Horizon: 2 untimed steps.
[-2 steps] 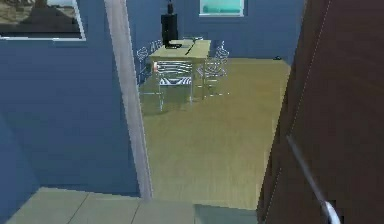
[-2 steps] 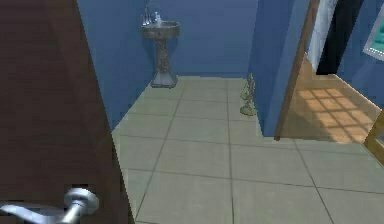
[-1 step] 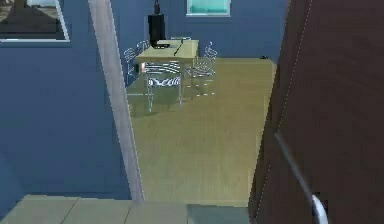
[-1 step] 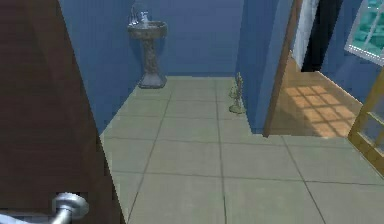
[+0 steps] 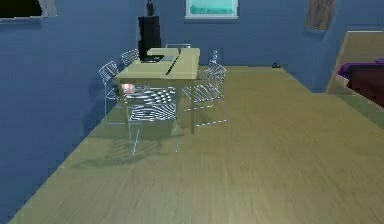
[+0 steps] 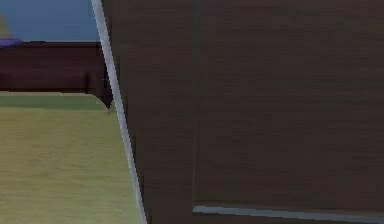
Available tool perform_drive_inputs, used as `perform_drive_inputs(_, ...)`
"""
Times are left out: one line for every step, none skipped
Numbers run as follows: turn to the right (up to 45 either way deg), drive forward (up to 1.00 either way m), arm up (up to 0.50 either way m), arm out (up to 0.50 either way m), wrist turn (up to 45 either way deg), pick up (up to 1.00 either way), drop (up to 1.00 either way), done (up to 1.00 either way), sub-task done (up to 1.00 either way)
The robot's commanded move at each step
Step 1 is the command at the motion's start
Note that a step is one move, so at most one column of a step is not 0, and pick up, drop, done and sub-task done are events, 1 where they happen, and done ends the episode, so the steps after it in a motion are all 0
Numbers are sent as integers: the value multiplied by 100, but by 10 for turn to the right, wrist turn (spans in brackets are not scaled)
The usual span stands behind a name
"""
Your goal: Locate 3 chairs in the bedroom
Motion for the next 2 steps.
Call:
perform_drive_inputs(30,0,0,0,0,0,0,0,0)
perform_drive_inputs(0,100,0,0,0,0,0,0,0)
